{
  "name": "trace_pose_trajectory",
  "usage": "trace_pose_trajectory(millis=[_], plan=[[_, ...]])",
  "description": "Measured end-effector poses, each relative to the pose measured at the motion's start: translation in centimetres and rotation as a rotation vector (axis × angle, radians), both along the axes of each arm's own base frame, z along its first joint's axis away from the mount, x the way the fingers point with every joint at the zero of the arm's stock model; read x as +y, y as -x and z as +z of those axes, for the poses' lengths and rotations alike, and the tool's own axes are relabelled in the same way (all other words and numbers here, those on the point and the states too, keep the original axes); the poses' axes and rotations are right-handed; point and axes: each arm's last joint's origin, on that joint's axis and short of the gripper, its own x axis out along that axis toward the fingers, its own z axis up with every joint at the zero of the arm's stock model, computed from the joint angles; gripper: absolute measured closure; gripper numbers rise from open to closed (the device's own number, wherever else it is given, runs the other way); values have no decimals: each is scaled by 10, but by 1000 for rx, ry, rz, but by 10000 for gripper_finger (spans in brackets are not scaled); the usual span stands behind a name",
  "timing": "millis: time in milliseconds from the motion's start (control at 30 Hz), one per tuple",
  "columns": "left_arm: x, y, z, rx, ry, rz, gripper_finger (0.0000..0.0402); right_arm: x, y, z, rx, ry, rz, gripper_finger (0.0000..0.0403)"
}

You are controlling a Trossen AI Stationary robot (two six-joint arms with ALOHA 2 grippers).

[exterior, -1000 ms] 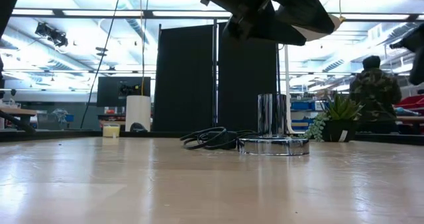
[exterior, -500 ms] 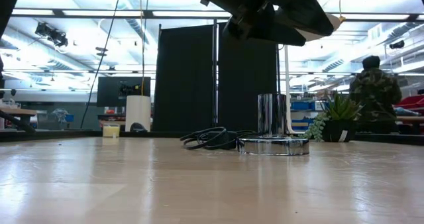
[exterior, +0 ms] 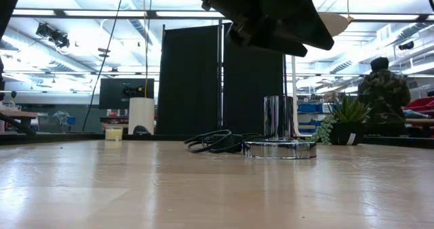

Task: Screw lightbulb
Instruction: Insert the white lightbulb into the metallic lamp

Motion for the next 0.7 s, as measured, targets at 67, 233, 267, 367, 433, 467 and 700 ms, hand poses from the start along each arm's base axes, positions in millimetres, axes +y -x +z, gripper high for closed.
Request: trace_pose_trajectory(millis=[67,233,267,367,433,467,700], plan=[[0,0,0,5,-2,0,153,3,0,0,8,-30,7,29],[0,0,0,5,-1,0,153,9,0,1,-13,-86,24,29],[0,0,0,5,-1,0,153,10,-1,1,-16,-92,25,29],[0,0,0,5,-1,0,153,10,0,-4,2,-79,21,29],[0,0,0,6,-1,0,153,8,1,-9,22,-73,19,29],[0,0,-1,7,-2,0,153,9,1,-11,20,-78,18,29],[0,0,-1,7,4,3,153,9,-3,-32,-16,-142,14,29]])
